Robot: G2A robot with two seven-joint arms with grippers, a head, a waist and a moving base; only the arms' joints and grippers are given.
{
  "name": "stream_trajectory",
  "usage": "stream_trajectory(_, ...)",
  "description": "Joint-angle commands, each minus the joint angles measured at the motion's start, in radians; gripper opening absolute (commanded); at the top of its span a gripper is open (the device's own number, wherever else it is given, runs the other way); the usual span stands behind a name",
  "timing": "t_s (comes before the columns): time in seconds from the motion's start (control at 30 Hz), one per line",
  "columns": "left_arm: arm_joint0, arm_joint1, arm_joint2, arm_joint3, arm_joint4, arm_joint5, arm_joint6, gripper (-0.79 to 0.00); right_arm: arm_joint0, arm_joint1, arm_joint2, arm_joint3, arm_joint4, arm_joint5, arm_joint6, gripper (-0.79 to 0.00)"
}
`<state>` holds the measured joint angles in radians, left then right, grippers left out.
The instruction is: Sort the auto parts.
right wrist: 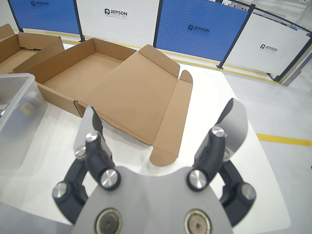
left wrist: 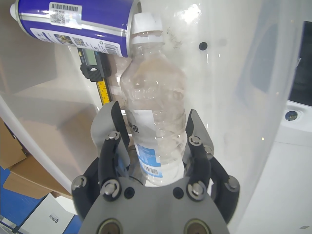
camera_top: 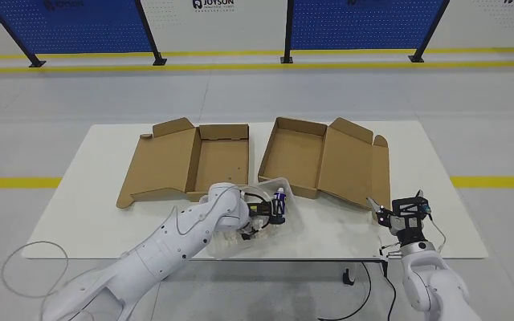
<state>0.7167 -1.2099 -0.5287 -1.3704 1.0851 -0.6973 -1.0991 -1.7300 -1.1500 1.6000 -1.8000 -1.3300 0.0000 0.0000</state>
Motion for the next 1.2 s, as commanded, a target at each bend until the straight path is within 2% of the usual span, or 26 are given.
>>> stream_trajectory(0.0,-0.002,-0.003,0.005,0.006,-0.001,-0.002,0.0,-0.326,0.0,0.0,0.0,0.0,0.0,0.0,0.0,0.0)
stream_trajectory(0.07,-0.004,-0.007,0.009,0.015,-0.002,-0.003,0.002,-0.252,0.0,0.0,0.0,0.0,0.0,0.0,0.0,0.0)
stream_trajectory(0.13,-0.005,-0.01,0.011,0.028,-0.011,-0.006,0.007,-0.289,0.0,0.0,0.0,0.0,0.0,0.0,0.0,0.0)
stream_trajectory(0.27,-0.008,-0.015,0.017,0.044,-0.005,-0.006,0.013,-0.228,0.0,0.0,0.0,0.0,0.0,0.0,0.0,0.0)
stream_trajectory(0.33,-0.008,-0.017,0.019,0.049,-0.004,-0.005,0.014,-0.24,0.0,0.0,0.0,0.0,0.0,0.0,0.0,0.0)
stream_trajectory(0.43,-0.008,-0.019,0.019,0.053,-0.002,-0.002,0.017,-0.212,0.0,0.0,0.0,0.0,0.0,0.0,0.0,0.0)
stream_trajectory(0.5,-0.008,-0.02,0.02,0.055,-0.001,-0.001,0.016,-0.268,0.0,0.0,0.0,0.0,0.0,0.0,0.0,0.0)
stream_trajectory(0.57,-0.008,-0.021,0.019,0.056,0.002,0.002,0.018,-0.446,0.0,0.0,0.0,0.0,0.0,0.0,0.0,0.0)
stream_trajectory(0.6,-0.007,-0.021,0.019,0.056,0.004,0.003,0.019,-0.489,0.0,0.0,0.0,0.0,0.0,0.0,0.0,0.0)
stream_trajectory(0.63,-0.007,-0.021,0.018,0.056,0.005,0.004,0.02,-0.579,0.0,0.0,0.0,0.0,0.0,0.0,0.0,0.0)
stream_trajectory(0.67,-0.007,-0.022,0.018,0.056,0.006,0.003,0.021,-0.708,0.0,0.0,0.0,0.0,0.0,0.0,0.0,0.0)
stream_trajectory(0.7,-0.006,-0.022,0.016,0.055,0.008,0.005,0.023,-0.785,0.0,0.0,0.0,0.0,0.0,0.0,0.0,0.0)
stream_trajectory(0.93,0.003,-0.016,-0.002,0.045,0.027,0.016,0.041,-0.785,0.0,0.0,0.0,0.0,0.0,0.0,0.0,0.0)
stream_trajectory(1.17,0.023,0.002,-0.047,0.008,0.05,0.029,0.064,-0.785,0.0,0.0,0.0,0.0,0.0,0.0,0.0,0.0)
